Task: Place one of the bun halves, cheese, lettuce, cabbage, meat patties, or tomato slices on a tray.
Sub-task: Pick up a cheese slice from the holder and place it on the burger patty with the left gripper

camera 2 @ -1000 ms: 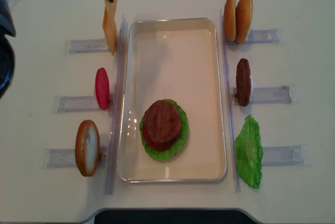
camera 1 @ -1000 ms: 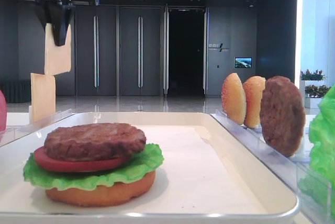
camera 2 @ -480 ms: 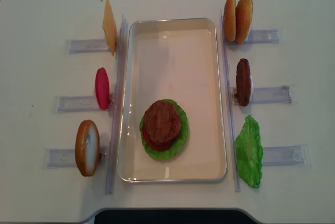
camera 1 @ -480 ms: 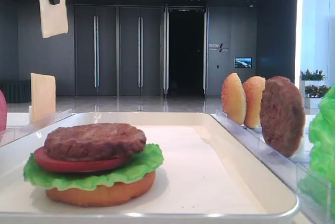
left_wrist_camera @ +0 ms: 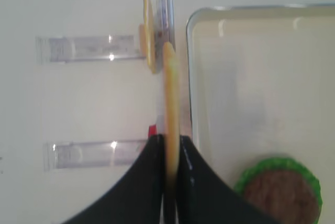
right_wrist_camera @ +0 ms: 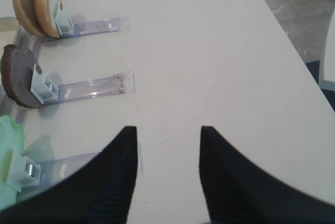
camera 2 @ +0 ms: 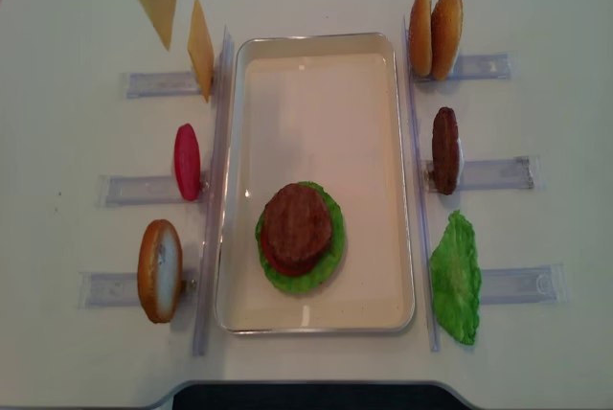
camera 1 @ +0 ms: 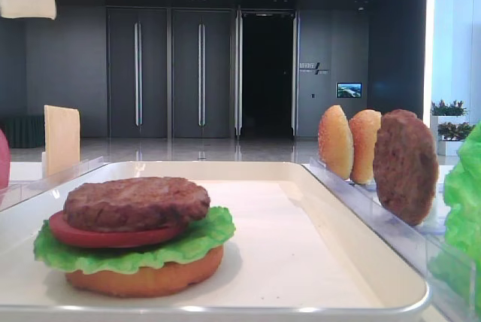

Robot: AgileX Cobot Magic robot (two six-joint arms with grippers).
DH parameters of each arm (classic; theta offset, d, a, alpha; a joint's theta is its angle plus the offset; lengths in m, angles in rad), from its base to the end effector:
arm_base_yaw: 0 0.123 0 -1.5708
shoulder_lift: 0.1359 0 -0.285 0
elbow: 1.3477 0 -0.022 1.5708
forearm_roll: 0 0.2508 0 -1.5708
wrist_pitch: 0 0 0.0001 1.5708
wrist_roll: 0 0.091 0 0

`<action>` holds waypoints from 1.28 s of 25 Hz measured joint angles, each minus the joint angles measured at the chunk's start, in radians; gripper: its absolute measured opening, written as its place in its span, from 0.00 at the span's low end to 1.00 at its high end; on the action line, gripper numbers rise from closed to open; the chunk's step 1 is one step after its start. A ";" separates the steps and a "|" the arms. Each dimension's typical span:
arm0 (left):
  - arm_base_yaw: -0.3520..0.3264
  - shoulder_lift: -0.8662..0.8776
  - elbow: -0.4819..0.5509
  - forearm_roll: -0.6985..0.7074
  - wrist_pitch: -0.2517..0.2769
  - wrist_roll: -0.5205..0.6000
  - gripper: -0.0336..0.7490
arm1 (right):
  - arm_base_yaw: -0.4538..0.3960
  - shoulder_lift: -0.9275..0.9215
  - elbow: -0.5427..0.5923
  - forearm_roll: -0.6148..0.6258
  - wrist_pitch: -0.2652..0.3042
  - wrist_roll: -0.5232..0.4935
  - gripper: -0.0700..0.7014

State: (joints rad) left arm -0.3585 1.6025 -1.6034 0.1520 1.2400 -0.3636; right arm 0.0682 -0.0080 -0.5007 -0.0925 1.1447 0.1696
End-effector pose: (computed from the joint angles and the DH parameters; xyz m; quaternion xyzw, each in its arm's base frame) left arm 0.3157 -0.1044 0.3658 0.0067 0.9753 -0.0027 0.2206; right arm -0.0095 -0.0083 0.2711 0.0481 0.8700 0.0122 0.4905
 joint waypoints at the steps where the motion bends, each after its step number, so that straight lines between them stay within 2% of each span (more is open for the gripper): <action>1: -0.014 -0.049 0.058 0.008 0.000 -0.009 0.08 | 0.000 0.000 0.000 0.000 0.000 0.000 0.48; 7: -0.128 -0.332 0.373 0.020 -0.001 -0.141 0.08 | 0.000 0.000 0.000 0.000 0.000 0.000 0.48; 11: -0.183 -0.471 0.515 0.024 -0.001 -0.221 0.08 | 0.000 0.000 0.000 0.000 0.000 0.000 0.48; 15: -0.190 -0.551 0.582 0.039 -0.001 -0.258 0.08 | 0.000 0.000 0.000 0.000 0.000 0.000 0.48; 20: -0.190 -0.572 0.596 0.043 -0.004 -0.267 0.08 | 0.000 0.000 0.000 0.000 0.000 0.000 0.48; 22: -0.190 -0.572 0.596 0.033 -0.023 -0.267 0.08 | 0.000 0.000 0.000 0.000 0.000 0.000 0.48; 24: -0.190 -0.572 0.602 0.003 -0.060 -0.257 0.08 | 0.000 0.000 0.000 0.000 0.000 0.000 0.48; 27: -0.190 -0.572 0.631 -0.080 -0.160 -0.213 0.08 | 0.000 0.000 0.000 0.001 0.000 0.000 0.48; 32: -0.190 -0.567 0.737 -0.334 -0.398 -0.063 0.08 | 0.000 0.000 0.000 0.001 0.000 0.001 0.48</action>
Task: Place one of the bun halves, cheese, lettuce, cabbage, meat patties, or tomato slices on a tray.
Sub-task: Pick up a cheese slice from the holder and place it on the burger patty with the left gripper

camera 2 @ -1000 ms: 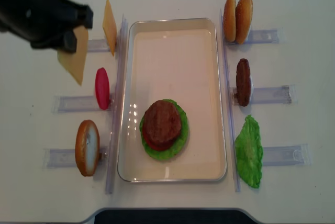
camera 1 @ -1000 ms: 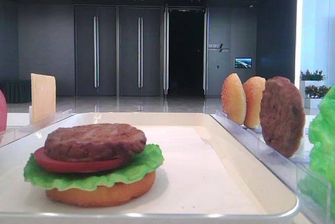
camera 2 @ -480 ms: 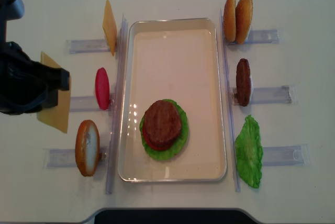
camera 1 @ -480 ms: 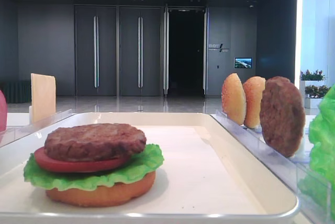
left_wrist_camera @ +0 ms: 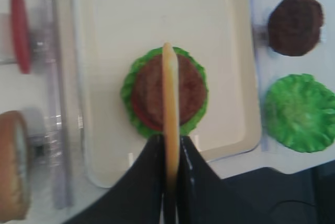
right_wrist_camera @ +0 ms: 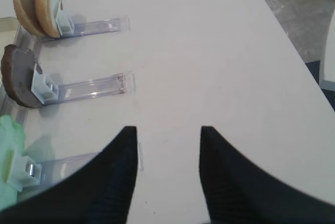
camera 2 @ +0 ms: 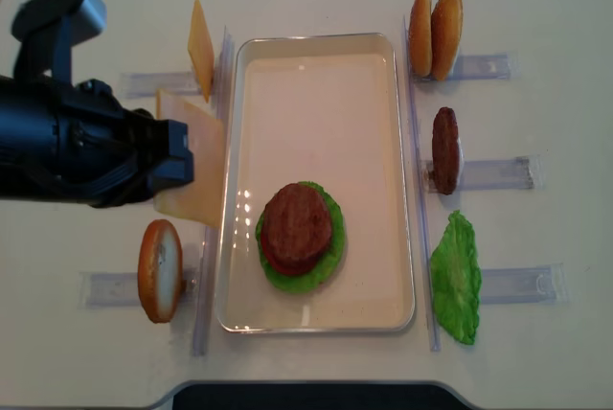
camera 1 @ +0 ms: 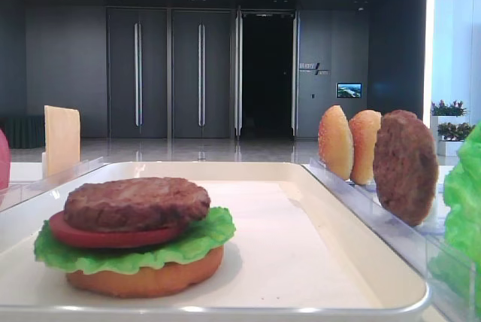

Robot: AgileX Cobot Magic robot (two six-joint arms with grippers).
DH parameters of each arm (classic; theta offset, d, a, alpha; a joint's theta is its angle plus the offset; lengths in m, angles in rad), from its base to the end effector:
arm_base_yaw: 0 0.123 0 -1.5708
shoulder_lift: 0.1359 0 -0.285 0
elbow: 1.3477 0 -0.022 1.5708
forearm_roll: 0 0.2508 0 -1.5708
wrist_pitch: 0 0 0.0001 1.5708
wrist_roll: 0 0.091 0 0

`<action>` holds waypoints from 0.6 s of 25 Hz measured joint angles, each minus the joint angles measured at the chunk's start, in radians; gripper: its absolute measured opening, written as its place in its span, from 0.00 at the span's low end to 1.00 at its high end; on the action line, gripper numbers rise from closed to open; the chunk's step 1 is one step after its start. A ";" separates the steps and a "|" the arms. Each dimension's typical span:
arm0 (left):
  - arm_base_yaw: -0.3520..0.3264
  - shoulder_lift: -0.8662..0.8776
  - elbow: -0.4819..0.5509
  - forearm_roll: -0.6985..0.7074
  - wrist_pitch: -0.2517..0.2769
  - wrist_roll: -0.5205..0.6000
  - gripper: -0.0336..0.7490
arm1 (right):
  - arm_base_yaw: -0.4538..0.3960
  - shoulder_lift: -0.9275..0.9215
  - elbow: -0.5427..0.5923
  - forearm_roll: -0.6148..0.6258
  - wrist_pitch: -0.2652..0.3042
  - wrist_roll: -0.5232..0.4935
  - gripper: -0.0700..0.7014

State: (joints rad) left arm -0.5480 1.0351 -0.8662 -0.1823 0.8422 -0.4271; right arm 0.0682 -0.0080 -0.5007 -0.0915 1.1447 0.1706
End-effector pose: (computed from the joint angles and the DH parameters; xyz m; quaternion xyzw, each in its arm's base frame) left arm 0.1606 -0.1125 0.3154 0.0212 0.9447 -0.2222 0.2404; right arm -0.0095 -0.0082 0.2711 0.0485 0.8700 0.0129 0.4905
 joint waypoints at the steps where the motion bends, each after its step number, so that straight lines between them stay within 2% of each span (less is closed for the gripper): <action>1: 0.000 0.002 0.028 -0.061 -0.047 0.034 0.08 | 0.000 0.000 0.000 0.000 0.000 0.000 0.48; 4: 0.000 0.012 0.104 -0.246 -0.170 0.192 0.08 | 0.000 0.000 0.000 0.000 0.000 0.000 0.48; 7: 0.000 0.022 0.168 -0.427 -0.255 0.359 0.08 | 0.000 0.000 0.000 0.001 0.000 0.000 0.48; 10: 0.000 0.025 0.221 -0.591 -0.314 0.512 0.08 | 0.000 0.000 0.000 0.003 0.000 0.000 0.48; 15: 0.018 0.026 0.275 -0.886 -0.344 0.756 0.08 | 0.000 0.000 0.000 0.006 0.000 0.000 0.48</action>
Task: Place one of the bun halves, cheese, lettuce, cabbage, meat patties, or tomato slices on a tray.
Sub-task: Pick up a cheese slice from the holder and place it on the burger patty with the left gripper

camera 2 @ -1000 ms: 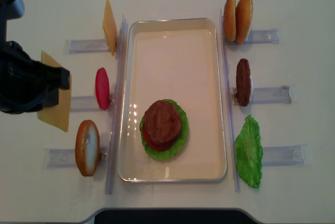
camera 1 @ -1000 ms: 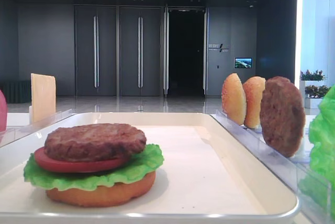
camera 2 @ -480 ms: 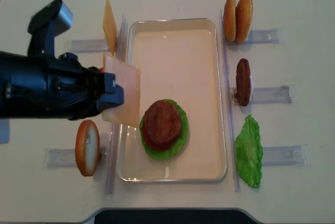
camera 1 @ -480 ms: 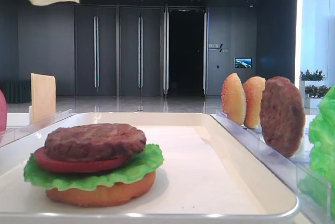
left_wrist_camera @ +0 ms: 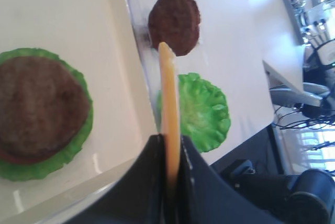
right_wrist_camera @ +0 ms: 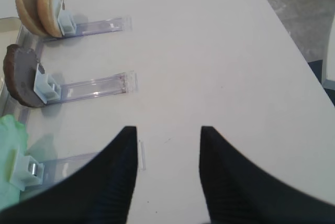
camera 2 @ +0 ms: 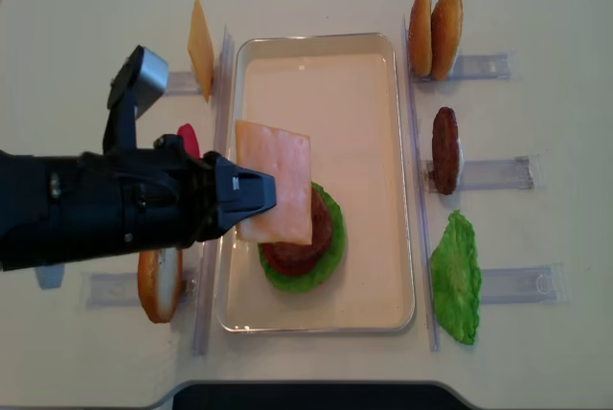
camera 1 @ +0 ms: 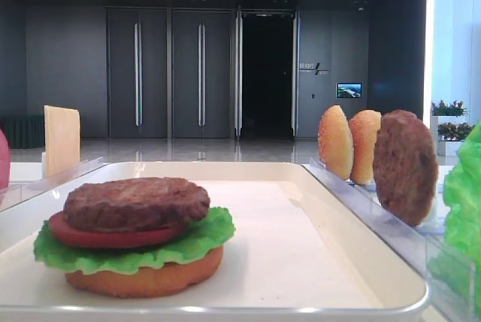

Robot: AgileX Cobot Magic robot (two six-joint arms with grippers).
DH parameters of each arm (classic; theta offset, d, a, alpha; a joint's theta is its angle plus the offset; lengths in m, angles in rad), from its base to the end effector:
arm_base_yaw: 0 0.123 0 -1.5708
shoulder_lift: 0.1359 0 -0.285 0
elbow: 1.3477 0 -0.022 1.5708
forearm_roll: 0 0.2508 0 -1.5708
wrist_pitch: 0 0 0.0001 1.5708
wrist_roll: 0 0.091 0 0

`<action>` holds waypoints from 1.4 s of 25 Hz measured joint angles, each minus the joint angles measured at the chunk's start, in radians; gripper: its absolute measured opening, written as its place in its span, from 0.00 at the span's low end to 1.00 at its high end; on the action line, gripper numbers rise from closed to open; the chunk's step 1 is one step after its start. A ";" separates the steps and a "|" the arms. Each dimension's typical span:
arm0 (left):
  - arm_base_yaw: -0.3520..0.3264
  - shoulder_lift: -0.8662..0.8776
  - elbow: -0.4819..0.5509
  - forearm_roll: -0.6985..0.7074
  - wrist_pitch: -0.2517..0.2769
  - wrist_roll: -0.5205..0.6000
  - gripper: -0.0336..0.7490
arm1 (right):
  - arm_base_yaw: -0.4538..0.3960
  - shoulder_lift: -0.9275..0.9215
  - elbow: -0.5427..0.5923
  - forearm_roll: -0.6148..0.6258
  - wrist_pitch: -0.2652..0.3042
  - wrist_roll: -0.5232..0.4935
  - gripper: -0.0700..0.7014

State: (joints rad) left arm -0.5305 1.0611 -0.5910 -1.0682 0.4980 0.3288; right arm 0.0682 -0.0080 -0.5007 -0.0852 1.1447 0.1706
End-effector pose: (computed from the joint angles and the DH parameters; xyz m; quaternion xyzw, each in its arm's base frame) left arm 0.1558 -0.1357 0.2657 0.0295 0.8775 -0.4074 0.2513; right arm -0.0095 -0.0077 0.2710 0.0482 0.8701 0.0161 0.4902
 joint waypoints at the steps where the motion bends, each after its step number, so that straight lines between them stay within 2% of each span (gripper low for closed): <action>1: 0.020 0.000 0.007 -0.055 0.004 0.058 0.08 | 0.000 0.000 0.000 0.000 0.000 0.000 0.48; 2: 0.044 0.000 0.015 -0.125 0.014 0.119 0.08 | 0.000 0.000 0.000 0.000 0.000 0.000 0.48; 4: 0.125 0.000 0.037 -0.252 0.067 0.239 0.08 | 0.000 0.000 0.000 0.000 0.000 0.000 0.48; 7: 0.276 0.000 0.076 -0.394 0.194 0.385 0.08 | 0.000 0.000 0.000 0.000 0.000 0.000 0.48; 10: 0.413 0.000 0.106 -0.420 0.347 0.436 0.08 | 0.000 0.000 0.000 0.000 0.000 0.000 0.48; 12: 0.474 0.000 0.123 -0.420 0.426 0.455 0.08 | 0.000 0.000 0.000 0.000 0.000 0.000 0.48; 15: 0.520 0.012 0.134 -0.420 0.485 0.476 0.08 | 0.000 0.000 0.000 0.000 0.000 0.000 0.48; 20: 0.526 0.115 0.134 -0.420 0.529 0.511 0.08 | 0.000 0.000 0.000 0.000 0.000 0.000 0.48; 27: 0.526 0.257 0.134 -0.423 0.516 0.547 0.08 | 0.000 0.000 0.000 0.000 0.000 0.000 0.48; 35: 0.518 0.339 0.134 -0.424 0.504 0.589 0.08 | 0.000 0.000 0.000 0.000 0.000 0.000 0.48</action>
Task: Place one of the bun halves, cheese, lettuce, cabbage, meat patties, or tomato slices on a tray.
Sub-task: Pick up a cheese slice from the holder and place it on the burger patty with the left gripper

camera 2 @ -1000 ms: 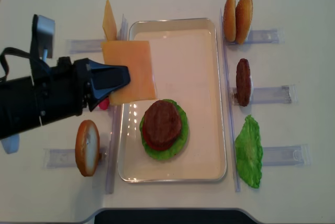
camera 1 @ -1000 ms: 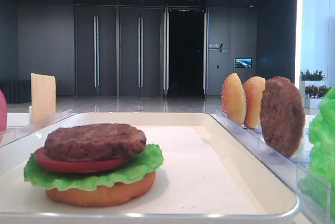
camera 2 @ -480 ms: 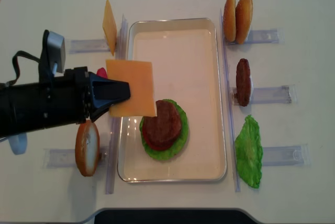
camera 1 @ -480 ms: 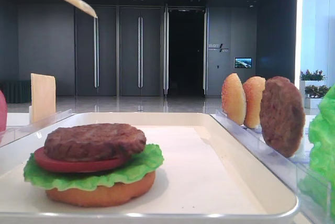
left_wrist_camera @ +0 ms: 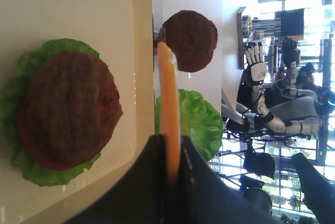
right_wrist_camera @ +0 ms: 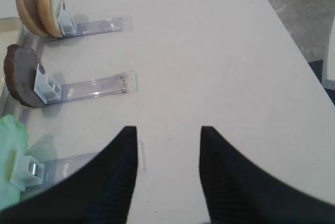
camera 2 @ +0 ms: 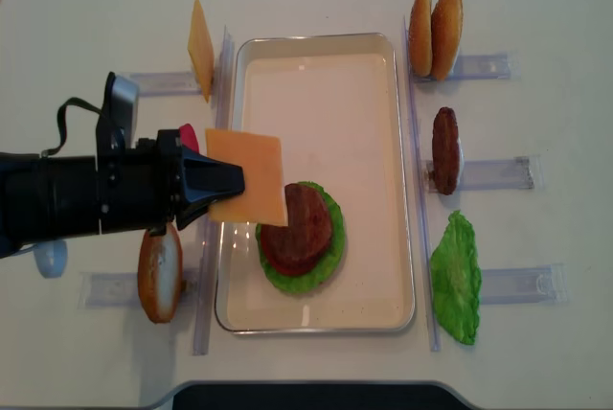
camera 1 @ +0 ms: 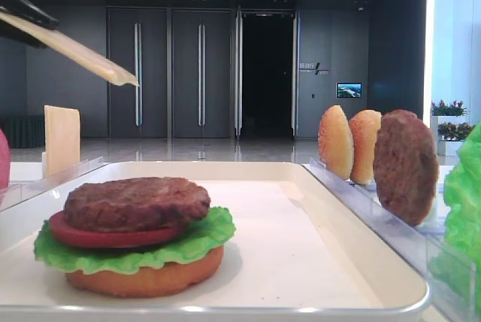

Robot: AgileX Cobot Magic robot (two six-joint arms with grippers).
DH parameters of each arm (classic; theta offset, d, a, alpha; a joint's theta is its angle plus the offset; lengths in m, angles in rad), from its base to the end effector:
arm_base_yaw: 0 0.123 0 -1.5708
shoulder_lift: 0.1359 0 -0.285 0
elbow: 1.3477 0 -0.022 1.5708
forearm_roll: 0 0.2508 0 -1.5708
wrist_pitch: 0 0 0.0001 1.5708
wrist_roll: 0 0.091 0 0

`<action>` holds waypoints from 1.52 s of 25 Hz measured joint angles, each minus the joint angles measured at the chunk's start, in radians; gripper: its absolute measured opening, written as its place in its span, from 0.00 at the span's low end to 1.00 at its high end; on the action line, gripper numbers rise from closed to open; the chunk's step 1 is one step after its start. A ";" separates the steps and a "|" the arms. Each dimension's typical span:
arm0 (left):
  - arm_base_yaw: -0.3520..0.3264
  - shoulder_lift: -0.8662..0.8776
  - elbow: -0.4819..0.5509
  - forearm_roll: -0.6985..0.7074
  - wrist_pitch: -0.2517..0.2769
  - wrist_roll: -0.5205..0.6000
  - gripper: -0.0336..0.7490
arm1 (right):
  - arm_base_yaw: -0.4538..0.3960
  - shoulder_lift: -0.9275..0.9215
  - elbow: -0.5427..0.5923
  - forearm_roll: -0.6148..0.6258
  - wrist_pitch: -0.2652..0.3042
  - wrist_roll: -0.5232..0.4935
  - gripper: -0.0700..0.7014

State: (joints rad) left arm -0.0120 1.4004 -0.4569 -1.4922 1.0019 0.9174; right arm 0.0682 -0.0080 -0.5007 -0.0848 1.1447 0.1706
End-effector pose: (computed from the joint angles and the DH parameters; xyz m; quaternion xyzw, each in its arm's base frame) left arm 0.1977 -0.0789 0.1919 -0.0710 0.8486 -0.5079 0.1301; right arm -0.0095 -0.0077 0.2710 0.0482 0.8701 0.0163 0.4902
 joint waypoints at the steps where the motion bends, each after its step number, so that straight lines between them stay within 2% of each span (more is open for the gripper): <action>1: -0.015 0.009 0.000 -0.008 -0.003 0.008 0.08 | 0.000 0.000 0.000 0.000 0.000 0.000 0.48; 5: -0.129 0.055 0.000 -0.104 -0.042 0.072 0.08 | 0.000 0.000 0.000 0.001 0.000 0.000 0.48; 8: -0.165 0.101 0.000 -0.164 -0.051 0.115 0.08 | 0.000 0.000 0.000 0.001 0.000 0.000 0.48; 18: -0.167 0.189 0.000 -0.202 -0.061 0.189 0.08 | 0.000 0.000 0.000 0.001 0.000 0.000 0.48; 25: -0.167 0.281 -0.002 -0.209 -0.004 0.254 0.08 | 0.000 0.000 0.000 0.001 0.000 0.000 0.48; 38: -0.167 0.330 -0.004 -0.213 0.013 0.289 0.08 | 0.000 0.000 0.000 0.001 0.000 0.001 0.48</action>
State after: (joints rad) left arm -0.1792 1.7306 -0.4606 -1.7054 1.0151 1.2063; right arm 0.0682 -0.0080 -0.5007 -0.0840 1.1447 0.1716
